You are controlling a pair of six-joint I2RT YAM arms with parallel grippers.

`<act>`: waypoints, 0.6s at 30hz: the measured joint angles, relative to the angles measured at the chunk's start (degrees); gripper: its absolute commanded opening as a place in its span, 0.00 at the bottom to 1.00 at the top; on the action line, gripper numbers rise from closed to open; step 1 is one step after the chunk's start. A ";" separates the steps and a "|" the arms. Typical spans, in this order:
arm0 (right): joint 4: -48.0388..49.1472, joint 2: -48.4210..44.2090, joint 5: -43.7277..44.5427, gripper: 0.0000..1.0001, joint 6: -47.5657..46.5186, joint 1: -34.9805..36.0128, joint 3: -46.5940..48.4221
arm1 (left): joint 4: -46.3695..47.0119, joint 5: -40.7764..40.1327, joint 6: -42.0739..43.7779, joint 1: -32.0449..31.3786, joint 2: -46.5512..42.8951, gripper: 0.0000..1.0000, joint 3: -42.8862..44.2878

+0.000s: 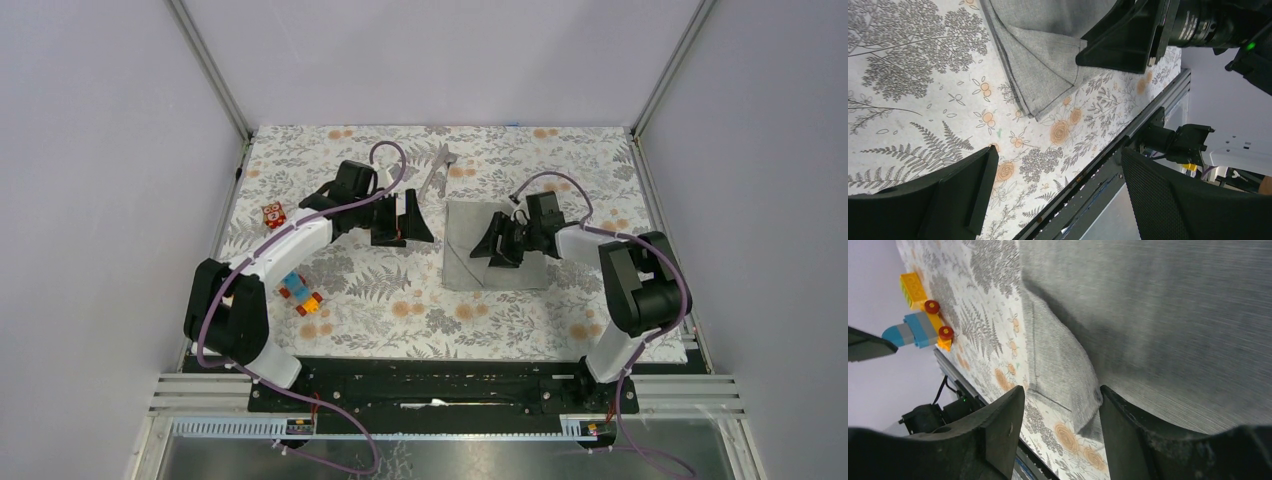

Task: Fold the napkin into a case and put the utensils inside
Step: Fold the rectangle-folded napkin at the center of the board.

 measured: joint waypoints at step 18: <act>3.69 -4.44 -3.89 0.64 2.47 10.88 -2.08 | -1.40 -3.45 0.42 2.08 4.44 0.84 0.17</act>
